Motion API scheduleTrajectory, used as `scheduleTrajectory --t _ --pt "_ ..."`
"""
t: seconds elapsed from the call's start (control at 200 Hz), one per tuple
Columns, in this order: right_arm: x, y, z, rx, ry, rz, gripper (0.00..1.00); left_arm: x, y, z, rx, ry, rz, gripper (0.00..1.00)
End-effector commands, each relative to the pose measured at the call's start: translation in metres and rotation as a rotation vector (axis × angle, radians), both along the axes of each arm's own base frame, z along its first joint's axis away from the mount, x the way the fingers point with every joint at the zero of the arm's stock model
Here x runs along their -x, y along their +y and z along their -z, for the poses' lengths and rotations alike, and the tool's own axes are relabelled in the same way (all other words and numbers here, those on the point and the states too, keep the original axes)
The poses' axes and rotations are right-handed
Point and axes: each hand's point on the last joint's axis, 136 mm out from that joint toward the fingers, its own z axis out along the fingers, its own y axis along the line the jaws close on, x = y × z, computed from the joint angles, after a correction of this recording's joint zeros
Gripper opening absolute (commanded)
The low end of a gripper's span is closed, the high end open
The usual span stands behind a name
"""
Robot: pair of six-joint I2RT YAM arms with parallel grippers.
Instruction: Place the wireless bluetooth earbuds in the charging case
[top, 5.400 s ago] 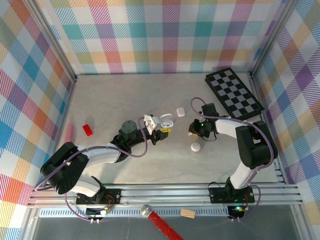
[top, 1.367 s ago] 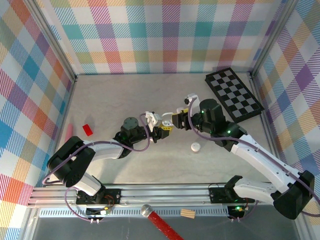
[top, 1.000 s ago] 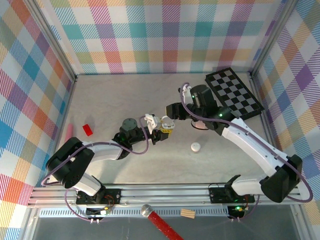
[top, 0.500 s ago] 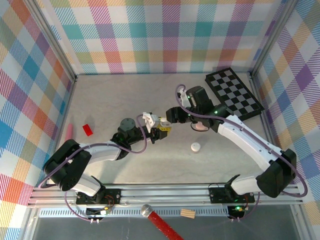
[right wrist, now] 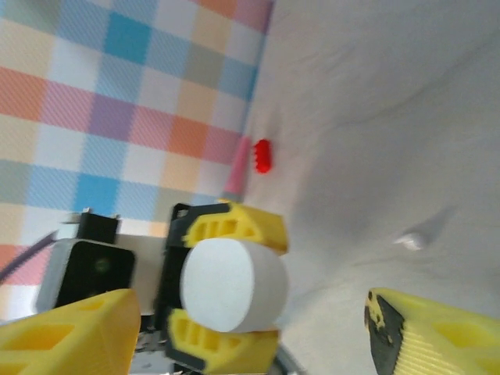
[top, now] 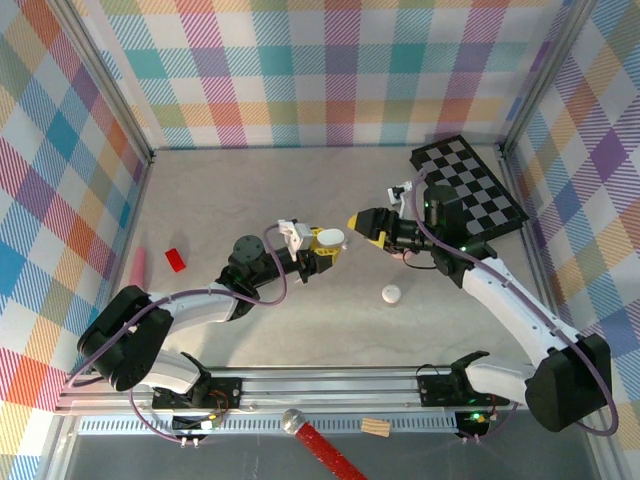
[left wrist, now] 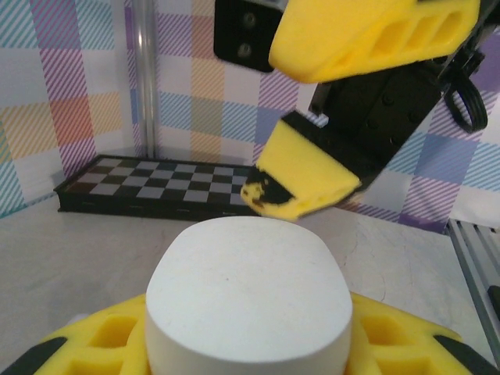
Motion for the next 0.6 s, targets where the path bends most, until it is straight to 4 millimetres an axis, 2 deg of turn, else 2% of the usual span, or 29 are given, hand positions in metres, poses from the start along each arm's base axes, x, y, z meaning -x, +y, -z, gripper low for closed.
scheduleTrajectory --t 0.0,0.135,0.485,0.56,0.595 --pt "0.007 0.016 -0.031 -0.197 0.035 -0.109 0.77 0.004 0.002 -0.043 0.101 -0.101 0.021 0.33" --pt "0.01 0.026 -0.032 -0.241 0.062 -0.164 0.78 0.004 0.001 -0.044 0.1 -0.101 0.025 0.33" --pt "0.008 0.05 -0.011 -0.229 0.142 -0.233 0.78 0.003 0.002 -0.049 0.113 -0.107 0.015 0.33" --pt "0.008 0.053 -0.01 -0.244 0.152 -0.247 0.73 0.001 0.002 -0.048 0.112 -0.105 0.013 0.33" --pt "0.009 0.054 -0.01 -0.25 0.152 -0.25 0.68 0.001 0.001 -0.047 0.111 -0.105 0.014 0.33"
